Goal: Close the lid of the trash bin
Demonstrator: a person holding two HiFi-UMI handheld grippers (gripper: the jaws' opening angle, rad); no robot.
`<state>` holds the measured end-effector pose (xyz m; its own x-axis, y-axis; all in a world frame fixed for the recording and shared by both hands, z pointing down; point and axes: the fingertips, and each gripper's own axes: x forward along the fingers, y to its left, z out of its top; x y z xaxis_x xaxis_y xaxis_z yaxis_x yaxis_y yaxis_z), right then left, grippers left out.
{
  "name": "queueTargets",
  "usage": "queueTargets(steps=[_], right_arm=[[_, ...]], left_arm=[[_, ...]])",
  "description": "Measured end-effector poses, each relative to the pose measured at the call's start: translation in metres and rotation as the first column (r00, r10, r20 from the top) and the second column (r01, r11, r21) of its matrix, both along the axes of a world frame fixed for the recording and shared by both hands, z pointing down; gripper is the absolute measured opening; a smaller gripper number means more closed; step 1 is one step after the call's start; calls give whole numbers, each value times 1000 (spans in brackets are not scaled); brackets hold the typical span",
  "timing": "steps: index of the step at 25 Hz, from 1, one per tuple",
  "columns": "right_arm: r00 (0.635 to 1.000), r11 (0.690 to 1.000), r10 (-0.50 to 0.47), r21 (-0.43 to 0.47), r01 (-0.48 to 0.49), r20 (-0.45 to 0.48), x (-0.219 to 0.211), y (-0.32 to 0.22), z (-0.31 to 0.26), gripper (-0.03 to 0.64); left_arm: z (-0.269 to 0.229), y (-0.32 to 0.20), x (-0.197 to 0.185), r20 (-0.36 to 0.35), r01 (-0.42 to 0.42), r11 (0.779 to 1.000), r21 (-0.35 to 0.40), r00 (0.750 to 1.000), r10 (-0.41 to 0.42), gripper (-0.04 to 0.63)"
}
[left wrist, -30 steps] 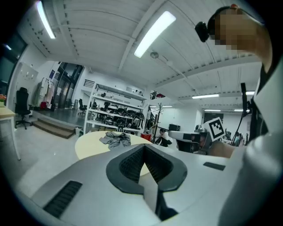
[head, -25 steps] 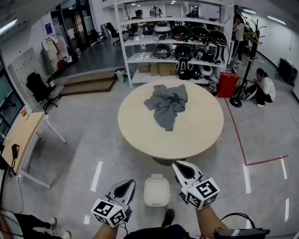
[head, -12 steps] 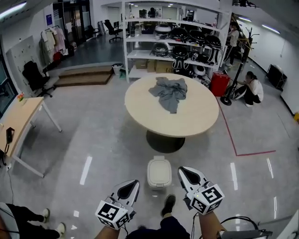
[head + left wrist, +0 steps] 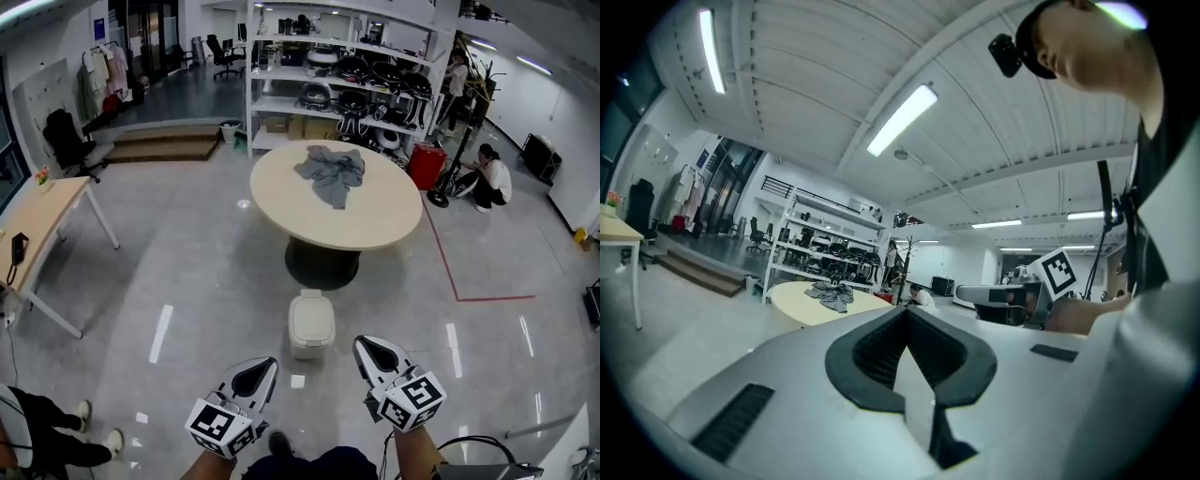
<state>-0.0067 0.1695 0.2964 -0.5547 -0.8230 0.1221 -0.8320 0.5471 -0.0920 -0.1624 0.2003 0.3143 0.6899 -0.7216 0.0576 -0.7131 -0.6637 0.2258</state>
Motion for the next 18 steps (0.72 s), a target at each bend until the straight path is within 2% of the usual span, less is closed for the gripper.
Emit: queueTargets(steps=[4,13,18], right_arm=[[1000,999,-7,39,6,15,14,39,-8,11],[998,1000,-27,3,27,64,85,184,14,11],[995,999,-34,-29,37,97,113,246,23,11]], left_arm=[[-4,37,22,23,-14,1000,9,1000,14,0],[5,173,105,74,-44,999,1,996,44,0],[0,243,132,84,-45,999,-4,995,45,0]])
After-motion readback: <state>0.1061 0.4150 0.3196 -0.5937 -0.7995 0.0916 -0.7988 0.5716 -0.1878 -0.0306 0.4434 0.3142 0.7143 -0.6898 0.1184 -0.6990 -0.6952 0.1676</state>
